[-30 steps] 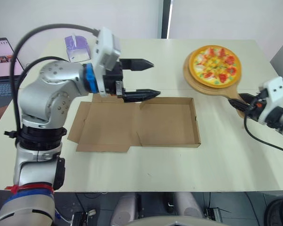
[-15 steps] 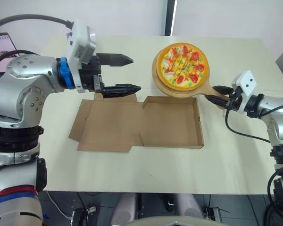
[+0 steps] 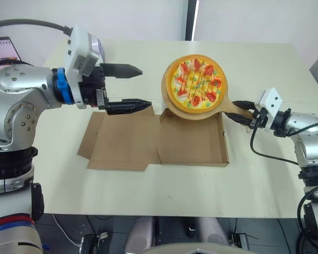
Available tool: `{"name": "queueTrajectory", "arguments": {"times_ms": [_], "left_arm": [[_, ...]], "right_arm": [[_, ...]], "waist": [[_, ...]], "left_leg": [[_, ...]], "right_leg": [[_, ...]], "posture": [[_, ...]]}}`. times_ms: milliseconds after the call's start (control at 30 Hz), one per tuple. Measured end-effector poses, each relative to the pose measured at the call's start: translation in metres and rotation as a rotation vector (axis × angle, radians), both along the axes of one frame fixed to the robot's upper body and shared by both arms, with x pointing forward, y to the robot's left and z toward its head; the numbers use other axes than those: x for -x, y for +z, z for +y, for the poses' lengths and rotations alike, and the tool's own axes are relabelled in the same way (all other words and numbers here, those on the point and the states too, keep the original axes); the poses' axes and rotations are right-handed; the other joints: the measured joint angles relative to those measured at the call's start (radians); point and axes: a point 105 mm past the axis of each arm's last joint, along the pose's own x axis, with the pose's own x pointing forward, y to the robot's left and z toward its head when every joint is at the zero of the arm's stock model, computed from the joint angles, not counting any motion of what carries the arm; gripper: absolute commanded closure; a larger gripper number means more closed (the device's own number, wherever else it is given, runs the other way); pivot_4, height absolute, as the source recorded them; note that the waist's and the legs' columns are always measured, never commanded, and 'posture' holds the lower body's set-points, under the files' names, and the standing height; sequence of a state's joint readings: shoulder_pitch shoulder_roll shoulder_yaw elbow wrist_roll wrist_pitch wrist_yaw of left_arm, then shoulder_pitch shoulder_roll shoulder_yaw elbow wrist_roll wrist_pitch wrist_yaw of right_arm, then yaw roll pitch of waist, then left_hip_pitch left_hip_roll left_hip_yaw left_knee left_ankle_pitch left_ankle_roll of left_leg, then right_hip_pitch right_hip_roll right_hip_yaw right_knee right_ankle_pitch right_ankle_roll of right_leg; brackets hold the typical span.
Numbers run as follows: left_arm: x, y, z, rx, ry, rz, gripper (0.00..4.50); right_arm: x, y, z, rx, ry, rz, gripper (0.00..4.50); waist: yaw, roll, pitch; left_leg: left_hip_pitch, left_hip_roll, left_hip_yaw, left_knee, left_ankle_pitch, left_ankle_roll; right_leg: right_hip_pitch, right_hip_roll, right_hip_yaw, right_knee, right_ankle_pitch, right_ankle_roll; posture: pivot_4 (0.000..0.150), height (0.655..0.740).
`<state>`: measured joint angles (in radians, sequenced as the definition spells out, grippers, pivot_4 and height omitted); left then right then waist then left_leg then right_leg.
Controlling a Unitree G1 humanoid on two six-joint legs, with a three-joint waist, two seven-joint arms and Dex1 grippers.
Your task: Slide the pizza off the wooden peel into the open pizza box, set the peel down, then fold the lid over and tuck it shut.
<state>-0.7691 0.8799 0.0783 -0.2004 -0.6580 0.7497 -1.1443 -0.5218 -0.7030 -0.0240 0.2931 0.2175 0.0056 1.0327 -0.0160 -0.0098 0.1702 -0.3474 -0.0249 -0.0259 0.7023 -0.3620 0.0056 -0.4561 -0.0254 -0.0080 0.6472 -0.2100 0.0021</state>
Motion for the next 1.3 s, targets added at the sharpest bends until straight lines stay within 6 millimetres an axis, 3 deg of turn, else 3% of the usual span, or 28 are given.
{"name": "queueTrajectory", "arguments": {"times_ms": [633,867,1000,1300], "left_arm": [[0.002,-0.001,0.002,-0.017,-0.012,0.014,0.00],[0.002,-0.001,0.002,-0.017,-0.013,0.015,0.00],[0.002,-0.001,0.002,-0.018,-0.013,0.015,0.00],[0.002,-0.001,0.002,-0.020,-0.014,0.014,0.00]], "right_arm": [[0.014,-0.033,-0.010,0.053,-0.022,0.055,2.87],[0.013,-0.030,-0.010,0.077,-0.012,0.002,2.87],[0.003,-0.026,-0.017,0.093,-0.058,-0.060,2.87],[-0.022,0.008,-0.026,0.127,-0.156,-0.267,2.87]], "waist": [[0.000,0.000,0.000],[0.000,0.000,0.000],[-0.001,0.000,0.000],[-0.010,0.000,0.000]], "left_leg": [[0.000,0.000,0.000,0.005,0.000,0.000],[0.001,0.000,0.000,0.011,0.000,0.000],[0.002,0.000,0.001,0.012,0.000,0.000],[0.001,0.000,0.001,0.011,0.001,-0.001]], "right_leg": [[0.000,0.000,0.000,0.004,0.000,0.000],[0.001,0.000,0.001,0.010,0.000,-0.001],[0.001,0.001,0.002,0.013,0.001,-0.002],[0.001,0.001,0.002,0.013,0.001,-0.002]], "posture": [[0.150,0.7400],[0.150,0.7400],[0.150,0.7400],[0.150,0.7400]]}}
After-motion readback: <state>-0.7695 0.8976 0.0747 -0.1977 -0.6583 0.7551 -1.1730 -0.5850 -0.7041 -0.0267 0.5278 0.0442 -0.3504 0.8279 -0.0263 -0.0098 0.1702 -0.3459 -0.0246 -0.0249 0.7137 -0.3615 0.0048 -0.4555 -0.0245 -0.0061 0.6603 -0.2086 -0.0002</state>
